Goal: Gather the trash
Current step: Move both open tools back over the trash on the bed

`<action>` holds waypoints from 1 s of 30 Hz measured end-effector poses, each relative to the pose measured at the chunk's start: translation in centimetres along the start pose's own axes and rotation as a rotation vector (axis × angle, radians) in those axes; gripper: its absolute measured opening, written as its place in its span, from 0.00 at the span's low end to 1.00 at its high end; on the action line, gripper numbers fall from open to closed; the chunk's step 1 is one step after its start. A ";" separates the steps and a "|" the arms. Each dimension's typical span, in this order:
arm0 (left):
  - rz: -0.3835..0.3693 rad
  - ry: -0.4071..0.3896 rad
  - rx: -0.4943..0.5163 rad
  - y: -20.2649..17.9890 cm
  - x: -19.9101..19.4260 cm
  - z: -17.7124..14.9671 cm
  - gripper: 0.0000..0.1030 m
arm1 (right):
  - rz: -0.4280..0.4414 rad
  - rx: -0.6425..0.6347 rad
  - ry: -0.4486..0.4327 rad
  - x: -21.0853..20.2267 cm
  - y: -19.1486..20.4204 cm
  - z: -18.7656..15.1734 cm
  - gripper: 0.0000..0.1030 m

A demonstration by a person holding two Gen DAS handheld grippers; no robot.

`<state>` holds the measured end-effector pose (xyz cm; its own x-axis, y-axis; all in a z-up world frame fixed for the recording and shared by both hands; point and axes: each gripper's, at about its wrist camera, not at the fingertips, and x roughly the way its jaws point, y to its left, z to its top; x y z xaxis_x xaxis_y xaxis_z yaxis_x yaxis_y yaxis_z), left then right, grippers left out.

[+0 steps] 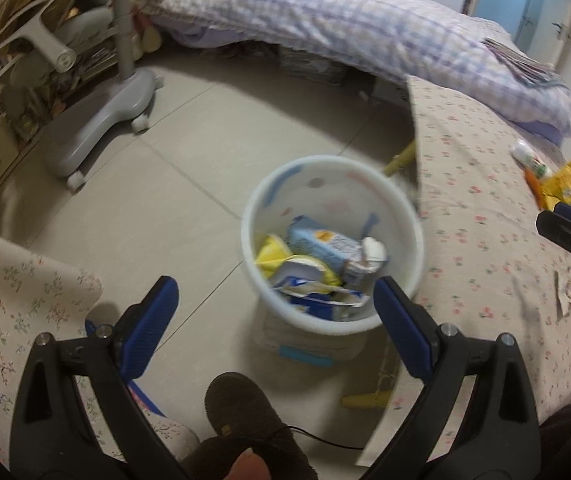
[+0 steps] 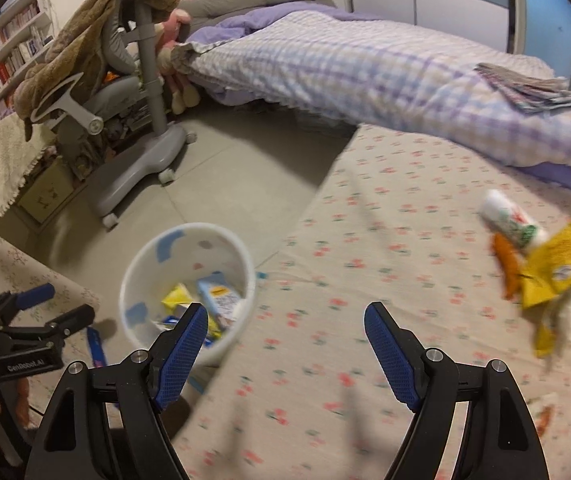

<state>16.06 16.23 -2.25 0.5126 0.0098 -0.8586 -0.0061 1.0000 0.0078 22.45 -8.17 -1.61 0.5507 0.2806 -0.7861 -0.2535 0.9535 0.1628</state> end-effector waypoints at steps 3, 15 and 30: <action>-0.026 -0.016 0.036 -2.1 -0.8 0.1 0.99 | -0.035 0.022 -0.021 -1.8 -2.5 -0.6 0.82; -0.098 -0.043 0.162 -10.2 -2.7 -0.2 0.99 | -0.146 0.126 -0.052 -7.9 -12.0 -3.4 0.84; -0.191 -0.001 0.290 -20.5 -2.7 -1.6 0.99 | -0.258 0.243 -0.040 -12.3 -20.2 -7.8 0.85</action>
<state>13.45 -4.31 -0.89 0.4823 -0.1774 -0.8579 0.3340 0.9425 -0.0072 14.65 -31.73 0.09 0.6040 0.0265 -0.7965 0.0919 0.9905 0.1027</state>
